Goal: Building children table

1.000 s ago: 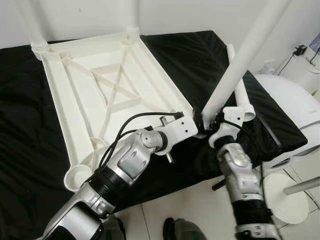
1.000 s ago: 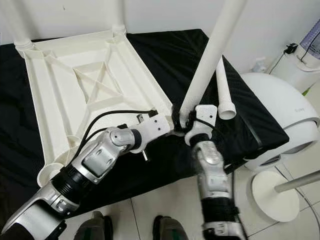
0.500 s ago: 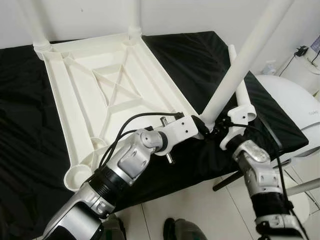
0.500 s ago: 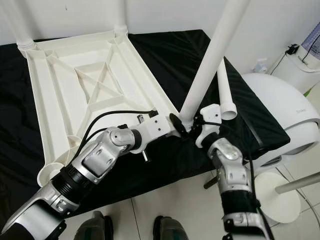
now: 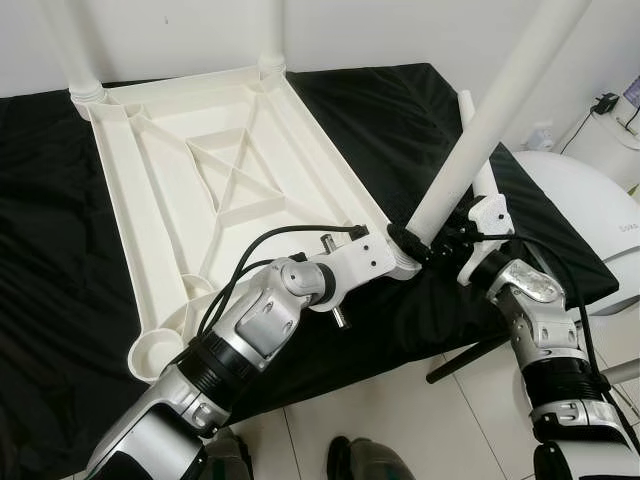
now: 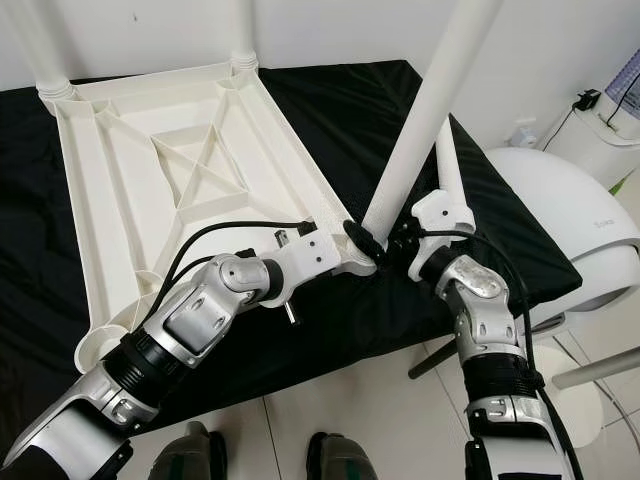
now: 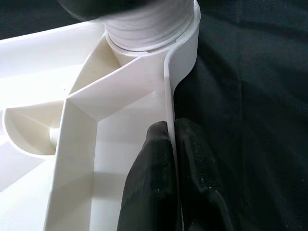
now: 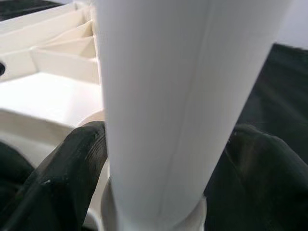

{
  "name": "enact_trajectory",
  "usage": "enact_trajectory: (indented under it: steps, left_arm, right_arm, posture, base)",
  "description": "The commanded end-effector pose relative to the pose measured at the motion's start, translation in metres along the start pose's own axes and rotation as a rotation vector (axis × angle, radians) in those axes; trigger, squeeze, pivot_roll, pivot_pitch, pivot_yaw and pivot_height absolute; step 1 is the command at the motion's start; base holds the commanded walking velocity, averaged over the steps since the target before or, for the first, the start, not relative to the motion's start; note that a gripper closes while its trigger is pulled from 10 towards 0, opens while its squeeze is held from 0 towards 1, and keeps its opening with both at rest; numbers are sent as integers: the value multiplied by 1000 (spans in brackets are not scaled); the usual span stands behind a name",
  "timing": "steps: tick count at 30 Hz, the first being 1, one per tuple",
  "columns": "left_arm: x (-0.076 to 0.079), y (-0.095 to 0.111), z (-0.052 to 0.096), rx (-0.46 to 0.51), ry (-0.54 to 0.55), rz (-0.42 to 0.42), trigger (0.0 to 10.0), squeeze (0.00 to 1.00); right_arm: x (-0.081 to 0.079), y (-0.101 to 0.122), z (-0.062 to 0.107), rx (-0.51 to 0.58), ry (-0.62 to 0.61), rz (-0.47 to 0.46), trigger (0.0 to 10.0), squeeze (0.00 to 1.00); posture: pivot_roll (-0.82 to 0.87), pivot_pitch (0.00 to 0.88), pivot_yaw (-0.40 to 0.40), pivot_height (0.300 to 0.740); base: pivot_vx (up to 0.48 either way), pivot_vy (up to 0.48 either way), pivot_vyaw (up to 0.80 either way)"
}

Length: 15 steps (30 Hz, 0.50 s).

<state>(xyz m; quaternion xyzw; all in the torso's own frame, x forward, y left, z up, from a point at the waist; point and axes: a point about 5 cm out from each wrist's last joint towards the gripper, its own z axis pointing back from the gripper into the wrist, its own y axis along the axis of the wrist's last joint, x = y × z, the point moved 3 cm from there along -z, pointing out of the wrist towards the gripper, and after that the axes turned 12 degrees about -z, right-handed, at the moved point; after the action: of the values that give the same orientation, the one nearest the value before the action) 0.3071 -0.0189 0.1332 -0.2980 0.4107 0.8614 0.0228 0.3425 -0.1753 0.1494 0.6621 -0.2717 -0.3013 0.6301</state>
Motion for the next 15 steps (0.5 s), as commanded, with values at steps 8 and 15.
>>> enact_trajectory:
  steps: [8, 15]
  left_arm:
    - [8, -3, -3, -23, -32, -4, 10000, 0]
    - [8, -3, -4, -22, -34, -8, 10000, 0]
  right_arm:
    - [0, -14, 6, -61, 39, -13, 4118, 0]
    - [0, -16, 6, -57, 50, -18, 0, 0]
  posture:
    - [-35, 72, -41, 740]
    - [-36, 71, -40, 740]
  base:
    - [0, 0, 0]
    - [0, 0, 0]
